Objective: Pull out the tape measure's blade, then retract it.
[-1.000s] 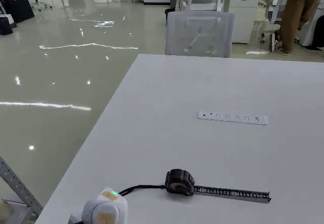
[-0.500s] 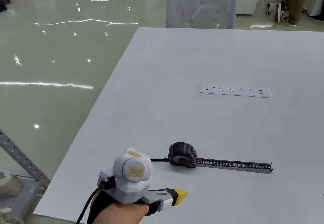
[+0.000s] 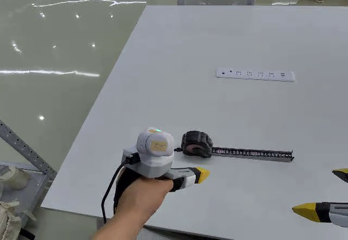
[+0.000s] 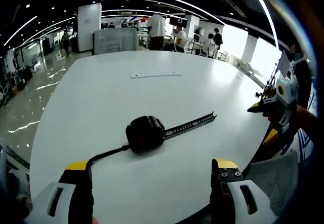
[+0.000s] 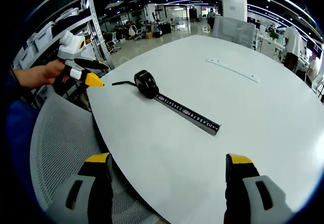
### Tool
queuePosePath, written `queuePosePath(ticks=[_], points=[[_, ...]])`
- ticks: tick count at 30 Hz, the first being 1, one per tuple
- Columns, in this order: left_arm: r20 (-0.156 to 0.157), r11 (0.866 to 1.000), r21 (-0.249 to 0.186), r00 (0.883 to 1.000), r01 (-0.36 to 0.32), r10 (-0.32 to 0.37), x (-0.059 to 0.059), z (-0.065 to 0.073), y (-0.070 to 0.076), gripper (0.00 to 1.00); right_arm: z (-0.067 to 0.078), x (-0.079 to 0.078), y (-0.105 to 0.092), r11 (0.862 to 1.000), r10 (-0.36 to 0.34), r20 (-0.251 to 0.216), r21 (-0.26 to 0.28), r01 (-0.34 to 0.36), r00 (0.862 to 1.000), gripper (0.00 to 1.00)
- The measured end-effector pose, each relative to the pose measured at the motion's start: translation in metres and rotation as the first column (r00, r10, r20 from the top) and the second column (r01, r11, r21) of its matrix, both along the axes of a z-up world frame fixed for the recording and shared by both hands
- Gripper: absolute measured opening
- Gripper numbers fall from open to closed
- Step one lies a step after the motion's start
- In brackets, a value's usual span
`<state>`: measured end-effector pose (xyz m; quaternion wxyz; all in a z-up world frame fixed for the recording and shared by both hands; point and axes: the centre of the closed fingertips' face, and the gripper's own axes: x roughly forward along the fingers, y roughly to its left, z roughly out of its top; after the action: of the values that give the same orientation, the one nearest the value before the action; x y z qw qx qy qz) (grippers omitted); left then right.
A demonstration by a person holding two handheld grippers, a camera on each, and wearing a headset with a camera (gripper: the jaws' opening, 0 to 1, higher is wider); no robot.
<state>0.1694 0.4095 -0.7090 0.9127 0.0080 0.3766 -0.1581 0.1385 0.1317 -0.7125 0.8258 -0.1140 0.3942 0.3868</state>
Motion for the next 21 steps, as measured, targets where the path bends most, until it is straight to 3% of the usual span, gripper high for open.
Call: queuePosePath(ticks=[10, 21], points=[[-0.029, 0.999, -0.005, 0.998, -0.050, 0.049, 0.016, -0.019, -0.006, 0.94, -0.010, 0.023, 0.002, 1.000, 0.025, -0.005, -0.006, -0.025, 1.000, 0.89], [-0.040, 0.998, 0.007, 0.998, -0.058, 0.058, 0.037, -0.033, -0.017, 0.93, -0.028, 0.040, -0.005, 0.994, 0.087, -0.017, -0.070, -0.088, 0.996, 0.86]])
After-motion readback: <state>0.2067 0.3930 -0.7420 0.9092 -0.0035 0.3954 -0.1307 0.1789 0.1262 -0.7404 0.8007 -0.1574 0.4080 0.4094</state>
